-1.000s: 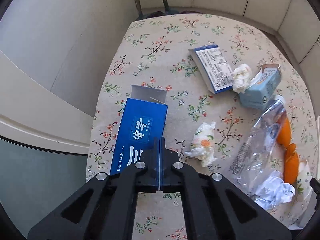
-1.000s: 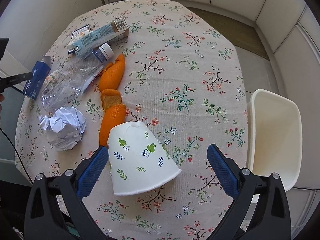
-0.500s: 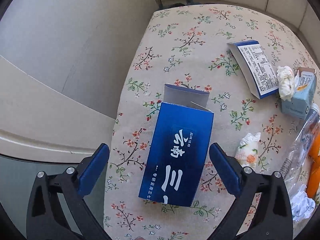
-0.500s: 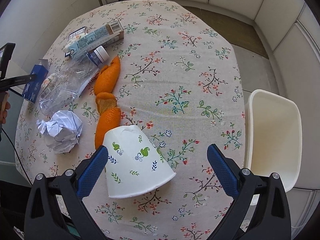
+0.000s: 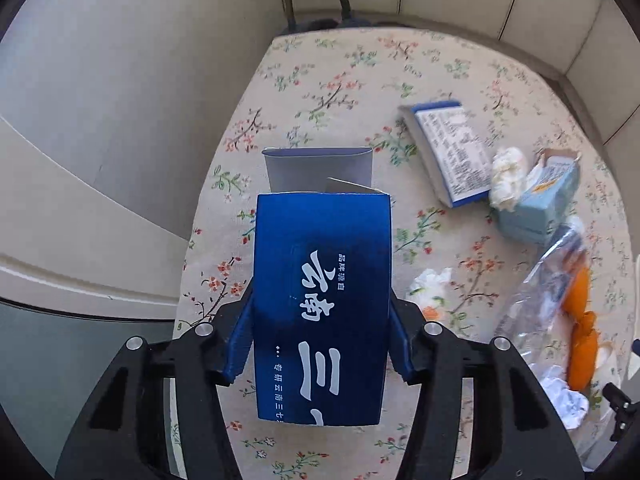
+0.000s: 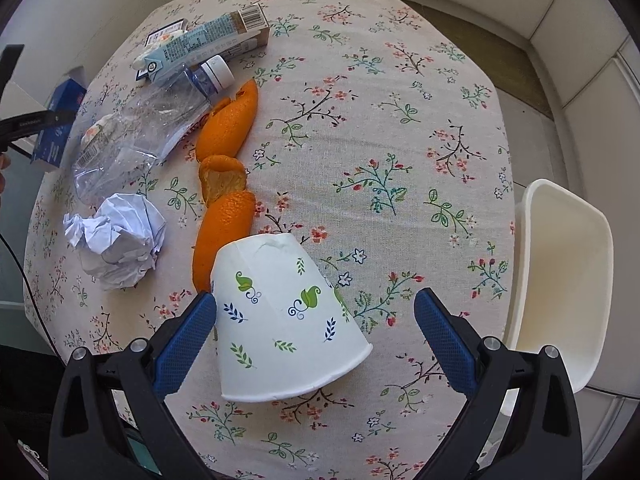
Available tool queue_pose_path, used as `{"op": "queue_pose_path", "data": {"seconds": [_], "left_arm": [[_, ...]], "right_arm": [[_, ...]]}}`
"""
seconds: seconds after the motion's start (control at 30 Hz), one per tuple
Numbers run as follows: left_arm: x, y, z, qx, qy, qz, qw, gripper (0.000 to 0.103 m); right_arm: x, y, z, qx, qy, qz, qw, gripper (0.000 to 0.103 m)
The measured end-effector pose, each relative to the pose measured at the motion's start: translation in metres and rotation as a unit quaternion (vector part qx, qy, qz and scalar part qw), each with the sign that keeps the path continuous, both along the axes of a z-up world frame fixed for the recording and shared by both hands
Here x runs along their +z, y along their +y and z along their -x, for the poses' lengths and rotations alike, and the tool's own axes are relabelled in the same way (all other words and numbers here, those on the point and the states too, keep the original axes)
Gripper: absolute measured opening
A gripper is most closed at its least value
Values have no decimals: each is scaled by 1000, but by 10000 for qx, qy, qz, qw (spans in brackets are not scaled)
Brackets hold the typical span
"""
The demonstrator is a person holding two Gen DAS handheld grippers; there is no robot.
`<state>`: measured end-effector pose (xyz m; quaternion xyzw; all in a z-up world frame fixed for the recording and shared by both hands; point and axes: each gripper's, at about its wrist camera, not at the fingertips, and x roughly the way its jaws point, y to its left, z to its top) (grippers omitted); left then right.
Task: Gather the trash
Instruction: 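Grasp the white paper cup with the right tool and drop it into the bin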
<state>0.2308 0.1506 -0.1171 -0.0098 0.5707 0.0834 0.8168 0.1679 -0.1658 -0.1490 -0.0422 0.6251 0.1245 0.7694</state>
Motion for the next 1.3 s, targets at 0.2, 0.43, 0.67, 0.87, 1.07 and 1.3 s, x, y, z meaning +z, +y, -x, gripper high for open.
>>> {"op": "queue_pose_path", "data": {"seconds": [0.2, 0.43, 0.67, 0.87, 1.07, 1.3], "left_arm": [[67, -41, 40, -343, -792, 590, 9945, 53], [85, -84, 72, -710, -1202, 925, 9859, 53], [71, -95, 77, -825, -964, 1073, 9861, 53], [73, -93, 81, -832, -980, 1119, 9854, 53], [76, -93, 82, -863, -1081, 1175, 9834, 53], [80, -107, 81, -1009, -1195, 1235, 9799, 53]], "right_arm": [[-11, 5, -3, 92, 102, 69, 9999, 96], [-25, 6, -3, 181, 304, 182, 9992, 91], [-29, 3, -2, 119, 430, -68, 9990, 74], [-10, -4, 1, 0, 62, -117, 9999, 71], [20, -9, 2, -88, -361, -237, 9990, 71], [66, -41, 1, -632, -1196, -297, 9904, 72]]}}
